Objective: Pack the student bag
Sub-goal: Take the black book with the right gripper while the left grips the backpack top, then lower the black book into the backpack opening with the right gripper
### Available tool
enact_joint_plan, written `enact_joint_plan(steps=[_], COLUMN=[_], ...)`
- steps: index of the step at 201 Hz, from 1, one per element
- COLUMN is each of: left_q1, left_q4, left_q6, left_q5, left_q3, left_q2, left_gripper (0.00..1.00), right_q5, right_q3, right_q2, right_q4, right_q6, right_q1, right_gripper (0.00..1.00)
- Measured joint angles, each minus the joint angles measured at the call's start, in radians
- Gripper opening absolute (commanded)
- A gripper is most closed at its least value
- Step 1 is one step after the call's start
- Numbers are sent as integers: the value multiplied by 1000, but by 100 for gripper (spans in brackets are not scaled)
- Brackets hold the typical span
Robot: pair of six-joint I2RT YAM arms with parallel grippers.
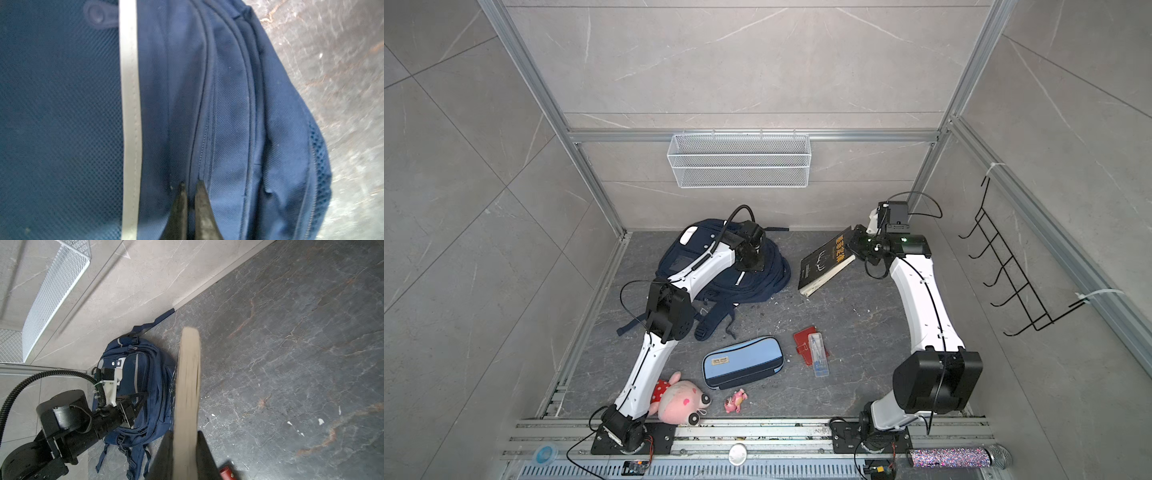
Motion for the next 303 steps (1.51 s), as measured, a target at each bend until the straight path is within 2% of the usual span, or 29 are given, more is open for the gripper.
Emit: enact_joint_plan(steps=[34, 75, 120, 163, 209, 254, 303], left_q1=[5, 40, 101, 127, 114, 113, 126], left_q4=[1, 1, 67, 230, 354, 495, 638], left_q6=[0, 0, -37, -156, -276, -389, -505], left_q5=[14, 100, 252, 433, 562, 591, 607], left_q3=[-5, -35, -156, -325, -389, -480, -558], left_q2=[-14, -109, -328, -496, -506, -522, -544], left_gripper=[0, 0, 0, 0, 0, 0, 0], right_q5=[-2, -17, -69, -138, -168, -150, -97], right_q3=[-12, -91, -185, -234, -261, -328, -327], right_q2=[0, 0, 0, 0, 53, 188, 278], right_q4=[11, 65, 179, 344, 546, 776, 897], right_q6=[9, 45, 100, 191, 317, 476, 549], right_q1=[0, 1, 25, 76, 174, 262, 356], right_gripper=[0, 0, 0, 0, 0, 0, 0])
